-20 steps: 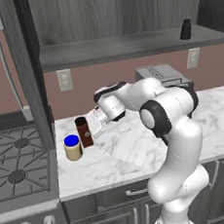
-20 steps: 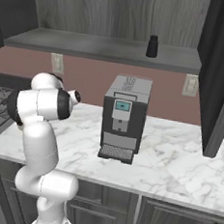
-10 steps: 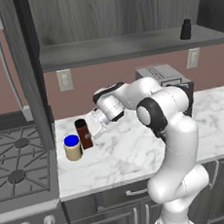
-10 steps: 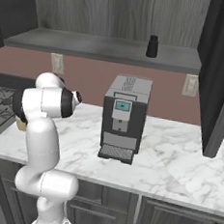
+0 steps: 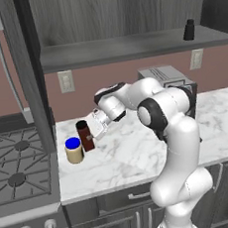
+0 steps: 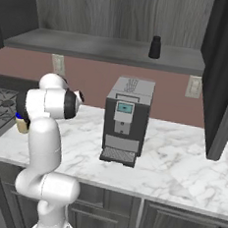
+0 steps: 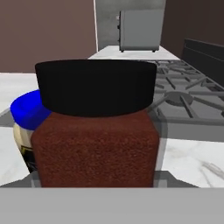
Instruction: Collect the paprika, mayonnaise, and shaker from the cabinet and place them next to the stove.
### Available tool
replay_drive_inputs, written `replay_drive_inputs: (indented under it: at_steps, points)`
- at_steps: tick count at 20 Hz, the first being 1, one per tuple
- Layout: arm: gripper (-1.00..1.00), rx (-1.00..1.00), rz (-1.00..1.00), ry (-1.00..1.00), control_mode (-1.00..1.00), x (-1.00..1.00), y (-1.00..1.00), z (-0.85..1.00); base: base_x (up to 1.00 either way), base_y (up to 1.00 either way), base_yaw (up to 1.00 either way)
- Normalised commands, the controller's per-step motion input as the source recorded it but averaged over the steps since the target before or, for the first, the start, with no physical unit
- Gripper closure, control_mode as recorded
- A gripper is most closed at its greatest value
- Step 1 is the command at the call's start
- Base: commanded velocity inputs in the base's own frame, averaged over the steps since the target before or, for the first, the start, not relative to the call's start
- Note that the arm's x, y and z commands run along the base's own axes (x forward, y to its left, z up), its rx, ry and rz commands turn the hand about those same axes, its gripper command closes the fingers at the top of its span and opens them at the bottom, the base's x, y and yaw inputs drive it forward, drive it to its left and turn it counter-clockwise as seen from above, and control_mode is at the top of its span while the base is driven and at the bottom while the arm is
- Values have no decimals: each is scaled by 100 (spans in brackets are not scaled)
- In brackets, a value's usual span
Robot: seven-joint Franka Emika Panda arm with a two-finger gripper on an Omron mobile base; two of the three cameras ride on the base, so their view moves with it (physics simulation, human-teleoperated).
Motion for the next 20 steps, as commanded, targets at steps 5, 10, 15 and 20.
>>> replay_drive_inputs:
  at_steps: [5,10,15,20]
  points:
    - [-100,1,5,-5,-100,-1,0,-21,0,0,0]
    - [-100,1,2,-6,-100,-2,-3,-10,0,0,0]
    - [-100,0,0,-5,-100,-3,-12,-2,0,0,0]
    - [-100,0,0,0,-100,0,-11,0,0,0,0]
